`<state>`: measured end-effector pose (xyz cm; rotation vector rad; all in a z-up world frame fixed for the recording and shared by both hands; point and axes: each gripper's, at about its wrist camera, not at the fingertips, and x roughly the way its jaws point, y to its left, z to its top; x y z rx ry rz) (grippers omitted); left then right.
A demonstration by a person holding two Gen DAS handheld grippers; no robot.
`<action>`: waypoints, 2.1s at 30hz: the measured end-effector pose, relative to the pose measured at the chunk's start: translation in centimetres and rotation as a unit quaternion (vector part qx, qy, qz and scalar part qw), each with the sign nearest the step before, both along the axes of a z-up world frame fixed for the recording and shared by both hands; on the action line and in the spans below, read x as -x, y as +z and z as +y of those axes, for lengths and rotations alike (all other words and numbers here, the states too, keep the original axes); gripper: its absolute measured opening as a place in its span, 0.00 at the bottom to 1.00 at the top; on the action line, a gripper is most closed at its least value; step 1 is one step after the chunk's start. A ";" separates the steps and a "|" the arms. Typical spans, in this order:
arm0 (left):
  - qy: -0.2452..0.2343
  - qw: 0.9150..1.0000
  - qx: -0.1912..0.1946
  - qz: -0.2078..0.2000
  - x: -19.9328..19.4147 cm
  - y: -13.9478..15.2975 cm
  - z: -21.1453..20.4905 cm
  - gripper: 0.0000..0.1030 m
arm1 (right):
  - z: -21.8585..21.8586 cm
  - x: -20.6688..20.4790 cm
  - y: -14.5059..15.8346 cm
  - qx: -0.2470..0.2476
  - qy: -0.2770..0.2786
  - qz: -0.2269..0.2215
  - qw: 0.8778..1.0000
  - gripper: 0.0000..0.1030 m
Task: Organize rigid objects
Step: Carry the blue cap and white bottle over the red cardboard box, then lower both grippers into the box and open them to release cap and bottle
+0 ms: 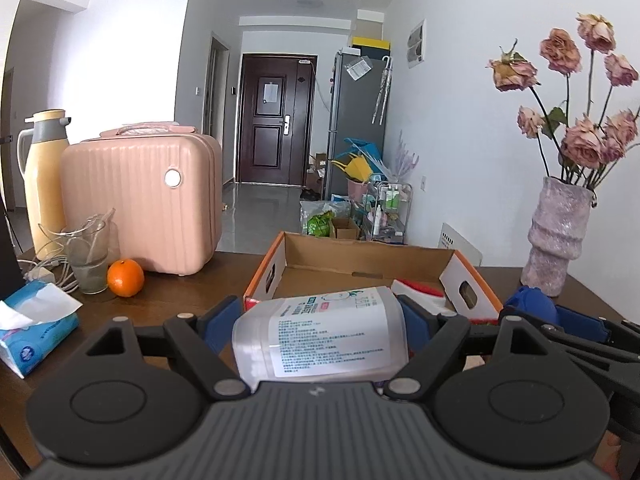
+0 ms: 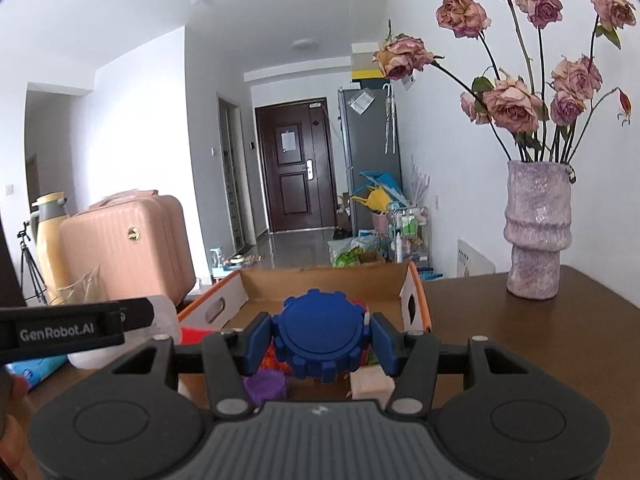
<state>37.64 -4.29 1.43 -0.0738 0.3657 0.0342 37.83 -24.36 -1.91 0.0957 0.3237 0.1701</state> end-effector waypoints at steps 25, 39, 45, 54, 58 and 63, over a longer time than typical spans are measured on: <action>0.018 1.000 0.004 0.024 -11.7 -1.2 -1.0 0.81 | -0.9 -11.5 -1.6 0.001 -0.016 0.037 0.999 0.52; 0.025 0.998 -0.014 0.054 -17.3 -3.4 -1.7 0.81 | -0.9 -17.2 -3.0 0.007 -0.023 0.074 0.997 0.51; 0.033 0.996 -0.025 0.074 -19.2 -4.5 -1.6 0.81 | -0.7 -19.4 -3.8 0.018 -0.022 0.096 0.995 0.52; 0.044 0.994 -0.032 0.093 -20.7 -5.6 -1.0 0.81 | -1.1 -21.2 -5.0 0.009 -0.025 0.130 0.991 0.51; 0.044 0.994 -0.034 0.097 -20.8 -5.7 -0.9 0.81 | -1.2 -21.2 -5.2 0.005 -0.023 0.132 0.991 0.52; 0.039 0.993 -0.026 0.106 -20.9 -5.8 -0.6 0.82 | -1.4 -21.4 -5.4 0.004 -0.019 0.141 0.990 0.54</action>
